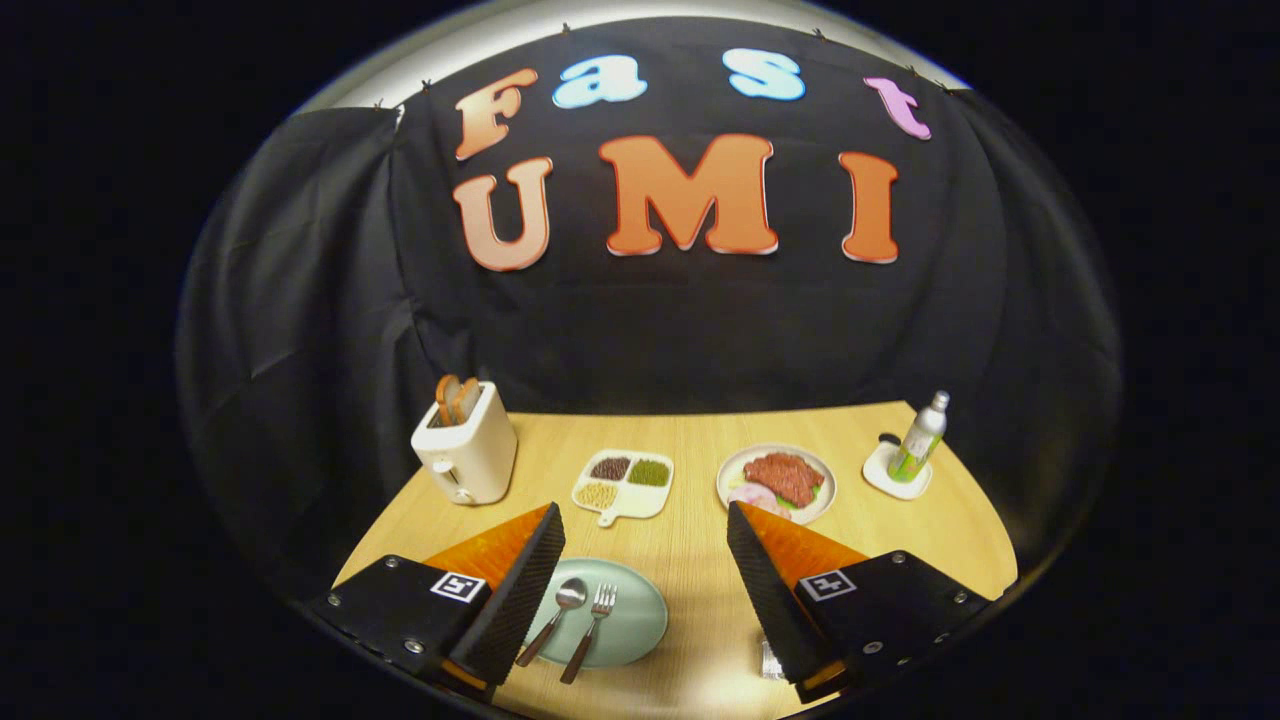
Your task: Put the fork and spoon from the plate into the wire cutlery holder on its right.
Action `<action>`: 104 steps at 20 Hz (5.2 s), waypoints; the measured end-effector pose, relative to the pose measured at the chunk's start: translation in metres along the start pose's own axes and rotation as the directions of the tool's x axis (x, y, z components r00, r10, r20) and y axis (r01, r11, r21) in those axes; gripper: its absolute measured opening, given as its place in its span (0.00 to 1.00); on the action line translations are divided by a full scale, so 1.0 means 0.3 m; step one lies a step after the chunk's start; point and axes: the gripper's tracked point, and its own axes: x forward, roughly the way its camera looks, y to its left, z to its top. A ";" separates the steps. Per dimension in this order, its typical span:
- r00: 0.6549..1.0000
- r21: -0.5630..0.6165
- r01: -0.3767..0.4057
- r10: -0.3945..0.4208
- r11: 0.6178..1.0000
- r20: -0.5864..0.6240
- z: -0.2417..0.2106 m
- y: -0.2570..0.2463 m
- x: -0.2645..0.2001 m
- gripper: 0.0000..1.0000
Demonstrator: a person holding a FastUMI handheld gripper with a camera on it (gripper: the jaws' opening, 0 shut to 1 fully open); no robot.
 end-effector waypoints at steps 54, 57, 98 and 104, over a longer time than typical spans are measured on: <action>0.728 0.040 0.130 -0.068 0.991 -0.682 -0.552 -0.260 -0.135 0.05; 0.722 0.032 0.178 -0.109 0.983 -0.683 -0.561 -0.369 -0.227 0.05; 0.744 0.035 0.134 -0.077 0.990 -0.664 -0.434 -0.591 -0.178 0.29; 0.826 0.093 0.013 0.042 0.996 -0.561 -0.349 -0.373 -0.096 0.72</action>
